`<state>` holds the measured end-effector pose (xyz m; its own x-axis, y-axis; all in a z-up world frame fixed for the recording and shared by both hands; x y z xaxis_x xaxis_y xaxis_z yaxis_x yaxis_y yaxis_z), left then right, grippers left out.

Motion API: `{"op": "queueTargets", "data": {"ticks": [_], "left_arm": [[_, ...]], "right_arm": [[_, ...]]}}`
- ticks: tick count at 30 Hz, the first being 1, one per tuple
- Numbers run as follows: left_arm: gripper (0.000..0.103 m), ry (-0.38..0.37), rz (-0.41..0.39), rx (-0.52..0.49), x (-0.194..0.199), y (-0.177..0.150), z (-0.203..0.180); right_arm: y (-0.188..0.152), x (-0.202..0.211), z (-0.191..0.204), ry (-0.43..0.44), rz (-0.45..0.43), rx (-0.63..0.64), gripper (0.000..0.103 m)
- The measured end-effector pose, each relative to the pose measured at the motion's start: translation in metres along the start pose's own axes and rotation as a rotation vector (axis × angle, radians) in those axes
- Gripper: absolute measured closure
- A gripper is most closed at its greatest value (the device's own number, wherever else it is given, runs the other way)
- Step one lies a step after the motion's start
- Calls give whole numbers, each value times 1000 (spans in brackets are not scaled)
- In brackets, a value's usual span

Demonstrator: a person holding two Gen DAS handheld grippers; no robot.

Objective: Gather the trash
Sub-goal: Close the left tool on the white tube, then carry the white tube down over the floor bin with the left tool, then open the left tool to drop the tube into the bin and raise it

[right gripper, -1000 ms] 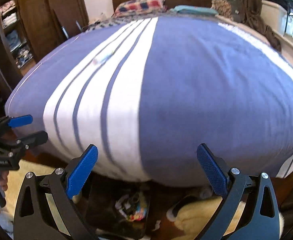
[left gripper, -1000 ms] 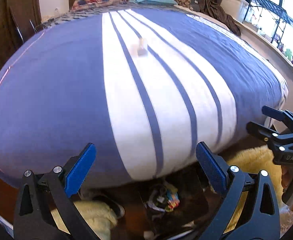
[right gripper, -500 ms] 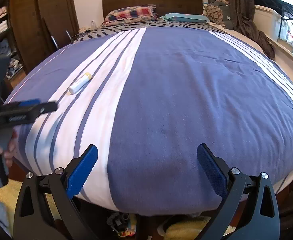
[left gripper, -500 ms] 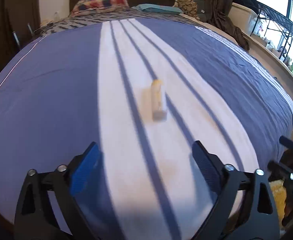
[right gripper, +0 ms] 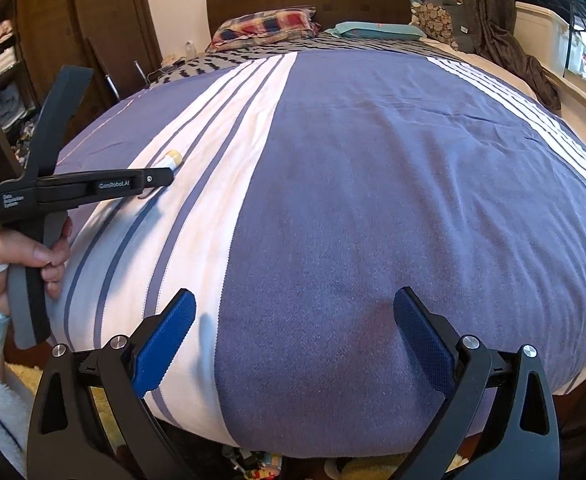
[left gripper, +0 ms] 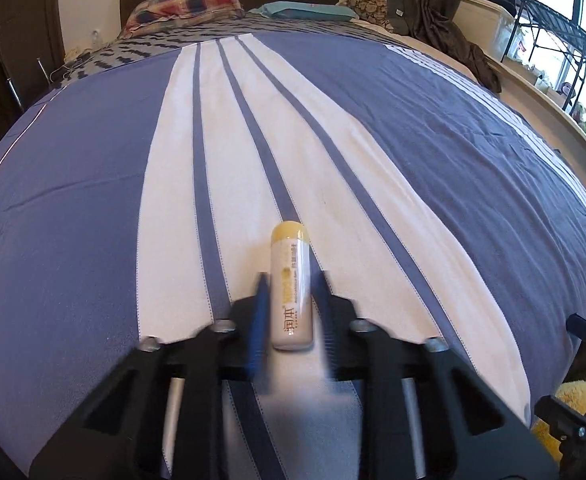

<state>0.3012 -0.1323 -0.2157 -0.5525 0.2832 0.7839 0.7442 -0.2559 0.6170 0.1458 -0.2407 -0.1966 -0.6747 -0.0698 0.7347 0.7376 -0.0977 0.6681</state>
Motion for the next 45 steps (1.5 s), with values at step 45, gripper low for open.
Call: {"op": "queueTargets", "data": {"ticks": [45], "left_arm": [[85, -131, 238, -9, 88, -305, -42]], "right_arm": [[-123, 55, 45, -24, 82, 73, 4]]}}
Point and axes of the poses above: each gripper's, at about its wrist camera, not at the fingertips, and x roughly against the way its jaws point, z to its left, y to its top, the point moved 10 cm from there along -x, roughly the way its jaws point, and after that the axes turned 1 degree about x, right-handed, at the moved point
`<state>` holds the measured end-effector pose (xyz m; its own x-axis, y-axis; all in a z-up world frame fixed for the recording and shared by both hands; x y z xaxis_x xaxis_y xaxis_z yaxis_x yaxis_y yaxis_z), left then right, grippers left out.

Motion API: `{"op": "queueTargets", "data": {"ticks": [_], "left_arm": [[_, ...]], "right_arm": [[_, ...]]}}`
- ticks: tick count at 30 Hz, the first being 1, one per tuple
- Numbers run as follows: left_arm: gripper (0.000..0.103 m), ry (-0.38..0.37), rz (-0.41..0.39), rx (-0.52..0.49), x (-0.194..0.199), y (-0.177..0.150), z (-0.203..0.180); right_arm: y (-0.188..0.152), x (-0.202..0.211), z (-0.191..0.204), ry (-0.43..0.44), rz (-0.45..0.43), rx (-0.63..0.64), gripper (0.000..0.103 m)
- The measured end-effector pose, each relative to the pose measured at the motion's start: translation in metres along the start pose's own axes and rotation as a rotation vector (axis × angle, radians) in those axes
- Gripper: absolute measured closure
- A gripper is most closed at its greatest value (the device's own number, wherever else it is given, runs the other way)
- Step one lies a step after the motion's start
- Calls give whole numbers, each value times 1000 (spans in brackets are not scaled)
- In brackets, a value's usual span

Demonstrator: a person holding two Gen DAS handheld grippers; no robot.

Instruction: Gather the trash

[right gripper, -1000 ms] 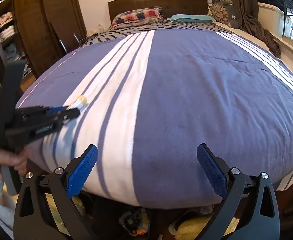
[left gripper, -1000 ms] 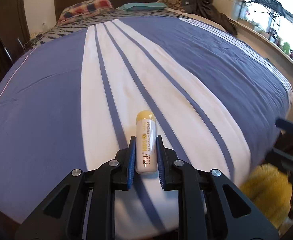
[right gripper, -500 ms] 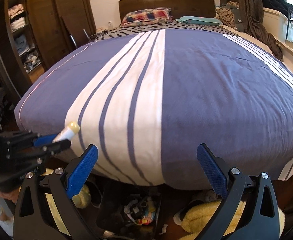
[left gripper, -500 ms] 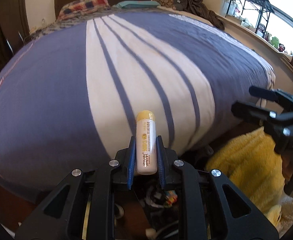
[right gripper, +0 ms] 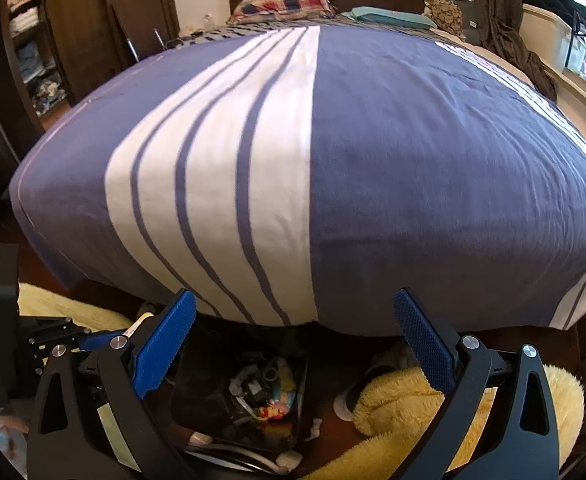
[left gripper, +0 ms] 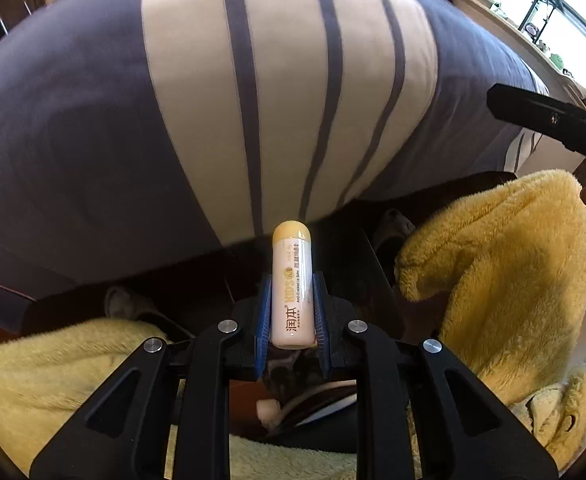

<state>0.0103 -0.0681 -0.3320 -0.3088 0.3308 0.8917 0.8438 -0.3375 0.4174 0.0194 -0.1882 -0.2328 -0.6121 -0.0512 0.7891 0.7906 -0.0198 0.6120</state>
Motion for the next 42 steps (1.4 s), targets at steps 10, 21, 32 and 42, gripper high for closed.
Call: {"op": "queueTargets", "data": {"ticks": [10, 21, 32, 42], "left_arm": [[44, -28, -10, 62, -2, 0, 5], [8, 146, -424, 48, 151, 82, 14], [8, 280, -740, -7, 287, 124, -7], [8, 330, -831, 9, 327, 130, -17]], "right_arm": [[0, -1, -2, -31, -2, 14, 4], [74, 86, -15, -110, -288, -4, 4], [135, 210, -17, -182, -602, 15, 3], [139, 244, -14, -204, -661, -8, 3]]}}
Point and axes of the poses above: each gripper's, at about its wrist camera, not at the fingertips, and x roughly against the way its jaws point, z to its left, y to its top, the point moved 10 cm from there along -x, roughly the way its jaws point, and after that the axes turned 1 degree about x, right-handed, at the moved point
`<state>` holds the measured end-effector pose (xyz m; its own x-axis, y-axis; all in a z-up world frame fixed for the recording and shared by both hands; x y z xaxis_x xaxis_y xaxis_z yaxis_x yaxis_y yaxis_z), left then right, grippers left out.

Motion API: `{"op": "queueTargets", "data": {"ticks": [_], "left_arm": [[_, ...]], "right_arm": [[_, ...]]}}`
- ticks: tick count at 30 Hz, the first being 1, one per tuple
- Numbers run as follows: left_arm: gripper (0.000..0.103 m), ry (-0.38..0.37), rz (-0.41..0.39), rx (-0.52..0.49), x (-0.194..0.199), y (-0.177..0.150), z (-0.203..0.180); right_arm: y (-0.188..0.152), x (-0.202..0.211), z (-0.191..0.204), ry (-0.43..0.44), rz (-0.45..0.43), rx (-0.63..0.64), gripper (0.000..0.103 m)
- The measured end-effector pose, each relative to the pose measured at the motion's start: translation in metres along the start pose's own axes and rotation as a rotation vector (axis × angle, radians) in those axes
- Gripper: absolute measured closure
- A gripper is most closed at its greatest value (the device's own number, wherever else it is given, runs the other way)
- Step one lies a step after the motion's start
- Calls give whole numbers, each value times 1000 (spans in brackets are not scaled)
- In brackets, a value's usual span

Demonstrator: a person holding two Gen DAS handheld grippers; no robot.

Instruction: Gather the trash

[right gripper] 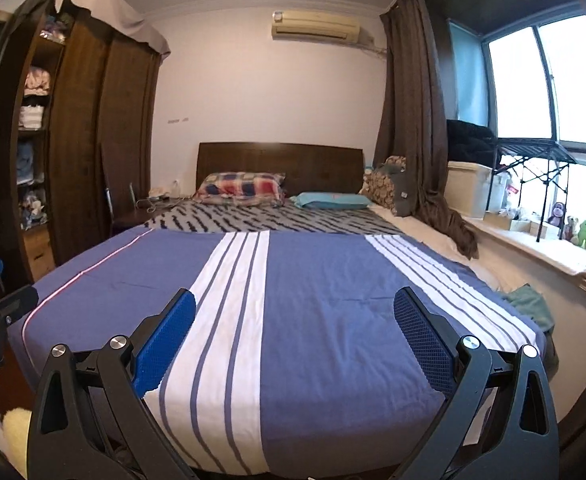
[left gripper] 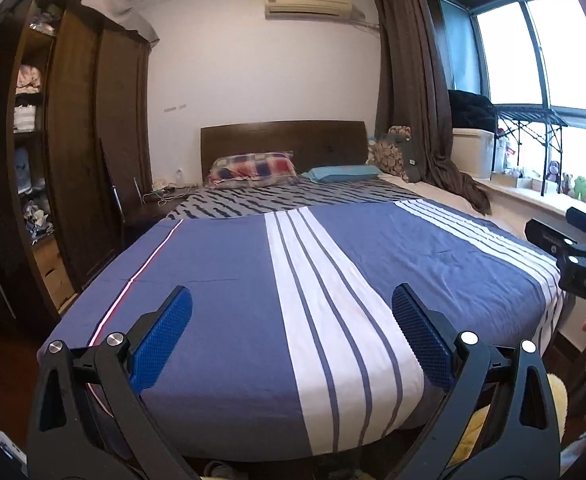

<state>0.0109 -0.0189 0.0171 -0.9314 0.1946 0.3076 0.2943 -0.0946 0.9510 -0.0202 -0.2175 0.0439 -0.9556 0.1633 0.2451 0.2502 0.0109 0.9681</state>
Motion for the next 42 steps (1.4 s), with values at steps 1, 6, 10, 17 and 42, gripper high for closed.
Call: {"op": "queueTargets", "data": {"ticks": [1, 6, 10, 17, 42], "left_arm": [[8, 5, 1, -1, 0, -1, 1], [8, 0, 7, 7, -2, -7, 2], [8, 6, 25, 18, -5, -13, 6], [8, 8, 30, 25, -8, -17, 9], [8, 9, 26, 21, -6, -16, 3]], "right_arm": [[-1, 2, 1, 0, 1, -2, 3], [-4, 4, 9, -32, -2, 26, 3], [-7, 1, 14, -24, 8, 34, 3], [-6, 0, 12, -27, 6, 23, 4], [-10, -2, 5, -15, 7, -16, 3]]}}
Point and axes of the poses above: each gripper's, at about its wrist camera, not at the fingertips, and x roughly against the way its jaws point, z to its left, y to its top, the point moved 10 cm from there along -x, roughly the way its jaws point, and after that the axes turned 1 degree about x, right-handed, at the moved point
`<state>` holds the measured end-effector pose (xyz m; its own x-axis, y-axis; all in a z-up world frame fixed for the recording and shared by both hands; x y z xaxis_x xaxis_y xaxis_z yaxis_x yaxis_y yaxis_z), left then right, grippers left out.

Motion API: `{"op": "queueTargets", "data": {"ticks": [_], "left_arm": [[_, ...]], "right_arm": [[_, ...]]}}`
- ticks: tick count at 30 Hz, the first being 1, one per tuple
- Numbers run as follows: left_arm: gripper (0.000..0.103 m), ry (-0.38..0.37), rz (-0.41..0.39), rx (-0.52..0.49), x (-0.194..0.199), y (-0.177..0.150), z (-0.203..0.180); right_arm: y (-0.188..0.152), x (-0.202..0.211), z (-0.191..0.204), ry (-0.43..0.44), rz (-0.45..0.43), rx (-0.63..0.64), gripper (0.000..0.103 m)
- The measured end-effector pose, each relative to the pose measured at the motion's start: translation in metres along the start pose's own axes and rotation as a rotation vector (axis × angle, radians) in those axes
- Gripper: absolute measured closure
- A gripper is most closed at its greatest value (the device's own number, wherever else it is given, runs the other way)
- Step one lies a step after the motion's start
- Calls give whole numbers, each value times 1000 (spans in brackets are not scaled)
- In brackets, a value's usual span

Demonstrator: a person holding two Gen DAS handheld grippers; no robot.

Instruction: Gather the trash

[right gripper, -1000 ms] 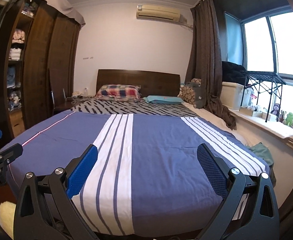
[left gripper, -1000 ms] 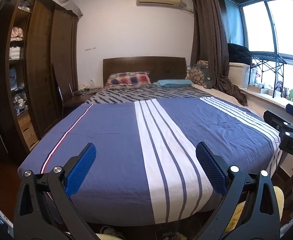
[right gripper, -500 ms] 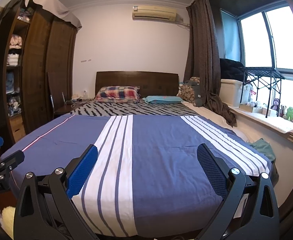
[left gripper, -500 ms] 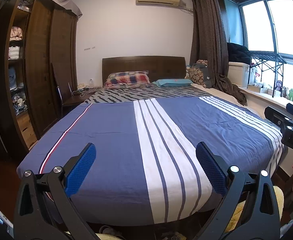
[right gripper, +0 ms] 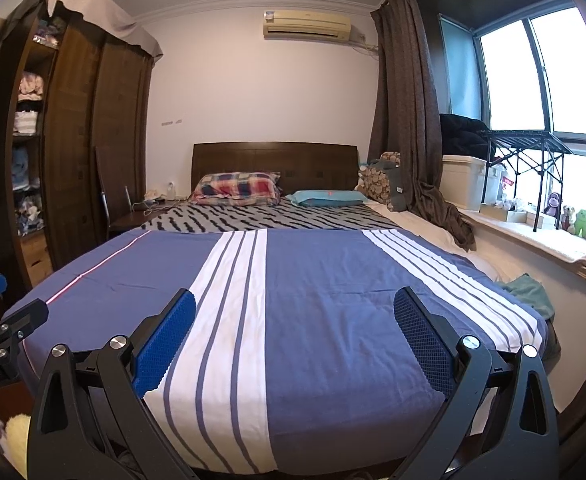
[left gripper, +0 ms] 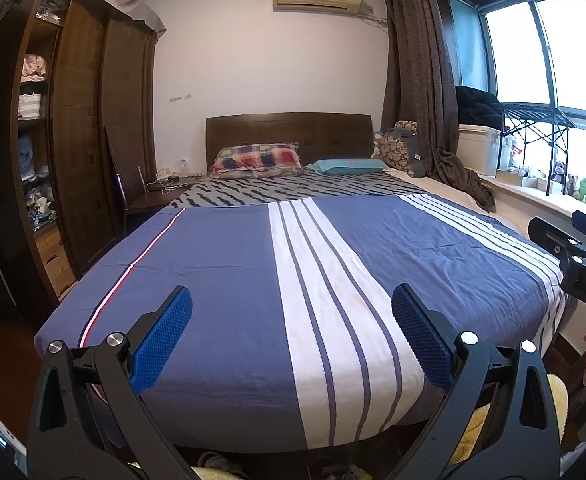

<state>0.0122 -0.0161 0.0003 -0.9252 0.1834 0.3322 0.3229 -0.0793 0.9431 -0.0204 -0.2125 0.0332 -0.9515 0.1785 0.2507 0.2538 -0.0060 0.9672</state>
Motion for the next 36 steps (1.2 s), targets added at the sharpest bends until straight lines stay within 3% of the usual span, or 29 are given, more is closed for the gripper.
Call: {"op": "queueTargets", "data": {"ticks": [36], "left_arm": [[8, 4, -1, 4, 0, 0, -1]], "right_arm": [[0, -4, 5, 8, 1, 4, 3]]}}
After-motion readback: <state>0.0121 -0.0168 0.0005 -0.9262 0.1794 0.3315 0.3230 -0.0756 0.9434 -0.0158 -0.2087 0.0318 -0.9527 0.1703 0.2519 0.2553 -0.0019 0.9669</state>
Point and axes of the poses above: each gripper's, at about its wrist camera, not at the fingertips, and x roughly against the way its jaws point, z to its left, y to its top, the point moved 10 cm from there along -x, roughly the way its jaws point, and after that the axes turned 1 degree about x, right-handed, at the moved point
